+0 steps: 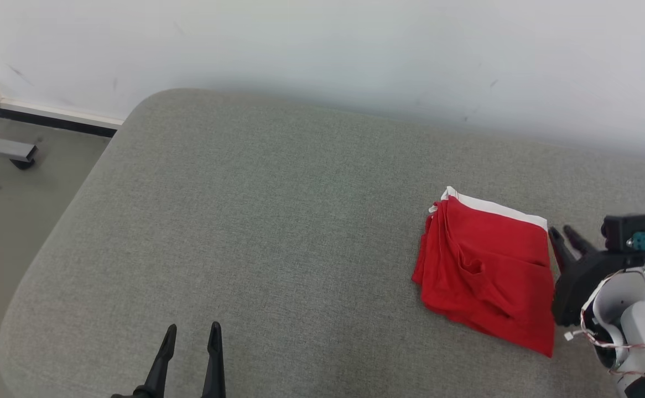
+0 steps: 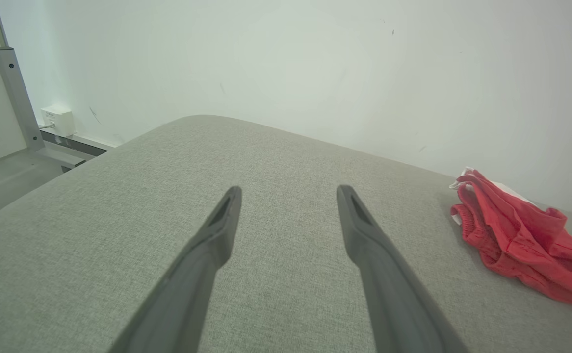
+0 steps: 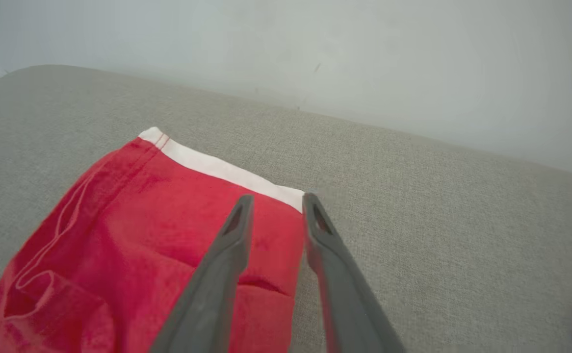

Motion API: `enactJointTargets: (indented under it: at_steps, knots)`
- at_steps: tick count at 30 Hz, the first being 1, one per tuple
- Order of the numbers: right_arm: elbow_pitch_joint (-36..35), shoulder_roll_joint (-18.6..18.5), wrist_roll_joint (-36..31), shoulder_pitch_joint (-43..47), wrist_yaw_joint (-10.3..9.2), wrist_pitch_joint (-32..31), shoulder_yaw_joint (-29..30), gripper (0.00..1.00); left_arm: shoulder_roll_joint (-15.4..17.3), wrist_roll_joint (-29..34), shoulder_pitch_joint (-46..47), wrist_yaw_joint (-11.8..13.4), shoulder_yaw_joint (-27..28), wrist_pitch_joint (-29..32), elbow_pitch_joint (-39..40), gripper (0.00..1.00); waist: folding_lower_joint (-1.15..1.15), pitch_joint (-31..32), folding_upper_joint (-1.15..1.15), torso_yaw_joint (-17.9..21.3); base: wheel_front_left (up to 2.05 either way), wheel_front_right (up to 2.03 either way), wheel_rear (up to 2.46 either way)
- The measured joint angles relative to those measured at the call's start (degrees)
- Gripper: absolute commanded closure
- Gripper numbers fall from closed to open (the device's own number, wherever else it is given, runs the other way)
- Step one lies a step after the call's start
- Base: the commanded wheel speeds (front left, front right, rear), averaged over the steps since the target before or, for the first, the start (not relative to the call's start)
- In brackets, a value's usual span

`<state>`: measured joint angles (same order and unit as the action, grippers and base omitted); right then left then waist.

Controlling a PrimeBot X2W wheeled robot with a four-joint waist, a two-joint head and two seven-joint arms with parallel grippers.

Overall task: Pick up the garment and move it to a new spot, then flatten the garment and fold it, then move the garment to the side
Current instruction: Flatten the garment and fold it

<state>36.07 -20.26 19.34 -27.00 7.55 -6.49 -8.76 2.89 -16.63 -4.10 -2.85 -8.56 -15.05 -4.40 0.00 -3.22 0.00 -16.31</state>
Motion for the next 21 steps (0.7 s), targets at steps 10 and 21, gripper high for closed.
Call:
enactJointTargets:
  at_steps: [10, 21]
  knots:
    - [1.64, 3.03, -1.05, 1.41, 0.00, -0.12, -7.39, 1.00, 0.00, -0.03, 0.07, -0.11, -0.23, 0.00, -0.23, 0.00, 0.00, -0.35, 0.00, -0.53, 0.00, 0.00, 0.00]
    - [-1.24, 5.86, 0.37, 2.87, 0.00, -2.08, -19.08, 1.00, 0.00, -0.27, -0.13, 0.08, 0.27, 0.00, -0.36, 0.00, 0.00, 0.88, 0.00, 0.37, 0.00, 0.00, 0.00]
